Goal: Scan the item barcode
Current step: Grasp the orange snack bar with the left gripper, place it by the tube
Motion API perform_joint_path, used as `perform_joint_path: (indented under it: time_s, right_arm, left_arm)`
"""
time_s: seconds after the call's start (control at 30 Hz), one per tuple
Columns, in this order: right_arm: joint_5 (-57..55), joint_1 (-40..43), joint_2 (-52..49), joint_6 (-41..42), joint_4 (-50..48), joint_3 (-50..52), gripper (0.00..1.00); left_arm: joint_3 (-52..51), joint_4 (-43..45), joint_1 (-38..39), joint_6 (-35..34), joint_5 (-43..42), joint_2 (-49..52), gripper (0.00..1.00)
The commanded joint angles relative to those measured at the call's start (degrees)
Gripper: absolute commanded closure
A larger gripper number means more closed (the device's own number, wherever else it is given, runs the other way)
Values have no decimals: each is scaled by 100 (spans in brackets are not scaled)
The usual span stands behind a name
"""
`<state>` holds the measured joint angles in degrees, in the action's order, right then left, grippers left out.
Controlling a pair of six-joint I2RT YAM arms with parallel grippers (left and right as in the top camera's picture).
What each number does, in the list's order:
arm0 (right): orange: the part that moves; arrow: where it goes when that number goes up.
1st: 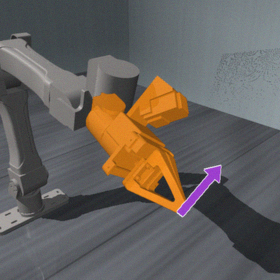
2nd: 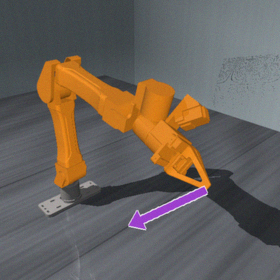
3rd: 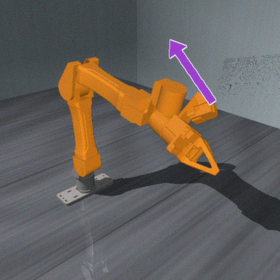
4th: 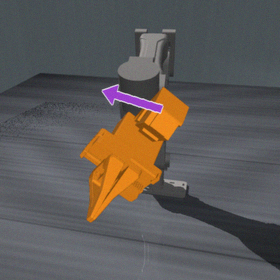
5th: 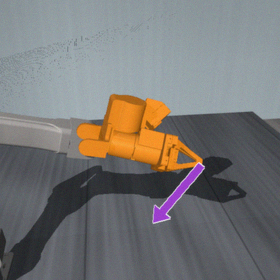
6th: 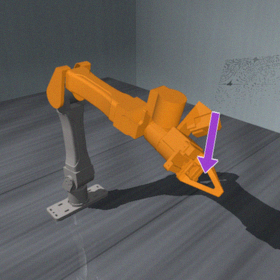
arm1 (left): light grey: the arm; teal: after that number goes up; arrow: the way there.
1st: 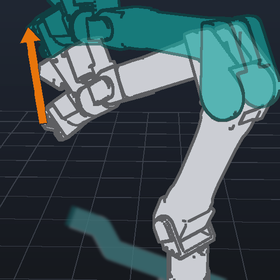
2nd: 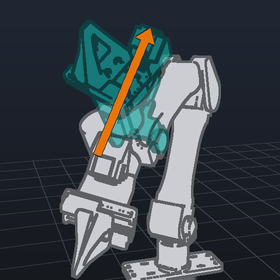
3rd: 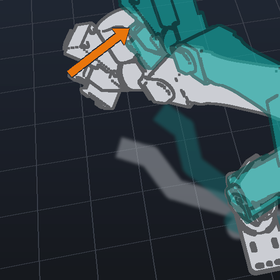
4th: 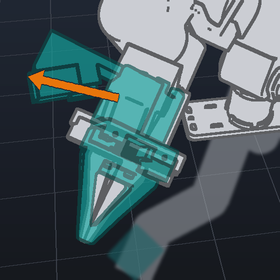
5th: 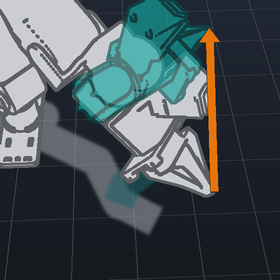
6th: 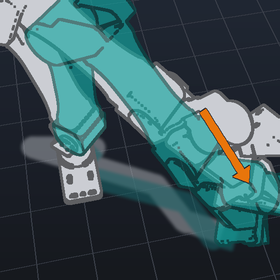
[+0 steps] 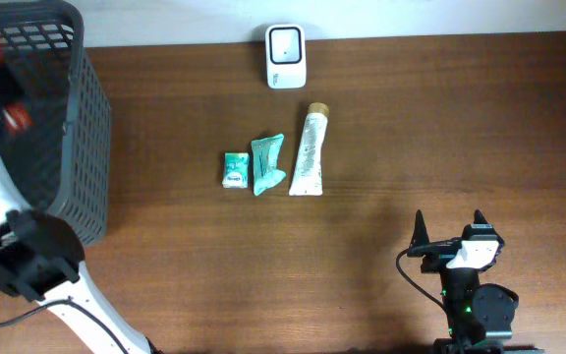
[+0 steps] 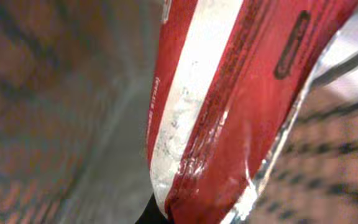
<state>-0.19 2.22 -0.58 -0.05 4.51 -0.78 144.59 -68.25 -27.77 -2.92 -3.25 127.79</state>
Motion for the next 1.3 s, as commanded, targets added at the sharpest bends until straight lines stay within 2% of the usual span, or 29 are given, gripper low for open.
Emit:
perform_joint_path:
  time_s: [0.0, 0.03, 0.17, 0.23, 0.33, 0.43, 0.5, 0.6, 0.67, 0.77, 0.93, 1.0, 1.03, 1.17, 1.2, 1.23, 1.27]
  right_arm:
    - [-31, 22, 37, -15, 20, 46, 1]
    - [-31, 22, 37, -15, 20, 46, 1]
    - [-31, 22, 37, -15, 20, 46, 1]
    - [-31, 22, 37, -15, 20, 46, 1]
    - [-31, 22, 37, -15, 20, 46, 1]
    - [-31, 22, 37, -15, 20, 46, 1]
    - [-31, 22, 37, -15, 20, 46, 1]
    - [-31, 22, 37, -15, 20, 46, 1]
    - [-31, 22, 37, -15, 20, 46, 1]
    - [-31, 22, 37, -15, 20, 46, 1]
    - [-31, 22, 37, -15, 20, 46, 2]
    - [-31, 22, 37, -15, 20, 46, 1]
    - [-31, 22, 37, -15, 20, 46, 1]
    - [-31, 22, 37, -15, 20, 46, 2]
    - [-31, 22, 37, -15, 20, 46, 1]
    - [-31, 22, 37, -15, 20, 46, 1]
    - [-31, 22, 37, -15, 20, 46, 1]
  left_arm:
    - [1237, -87, -11, -1834, -820, -619, 100]
    - [1429, -151, -9, -2398, -953, -765, 100]
    - [1547, 120, 76, -2933, -3919, -1147, 100]
    - [1547, 195, 374, -2940, -4288, -1145, 100]
    - [1545, 48, 1220, -2778, -3698, -1143, 100]
    - [1545, -789, 2109, -2415, -2778, -1141, 100]
    - [1462, -1698, 3176, -2223, -1152, -1034, 100]
    - [1012, -1843, 4146, -2225, -223, -791, 100]
    - [476, -1818, 4758, -2378, -157, -437, 100]
    - [-306, -1718, 5235, -2710, -140, 81, 100]
    - [-942, -1530, 5366, -2706, -142, 485, 100]
    - [-970, -1491, 5366, -2708, -175, 625, 96]
    - [-973, -1488, 5366, -2728, -278, 695, 90]
    - [-973, -1408, 5366, -2726, -621, 734, 89]
    - [-973, -1412, 5377, -2723, -621, 734, 81]
    - [-973, -1432, 5403, -2721, -619, 734, 61]
    - [-973, -1421, 5416, -2721, -619, 734, 56]
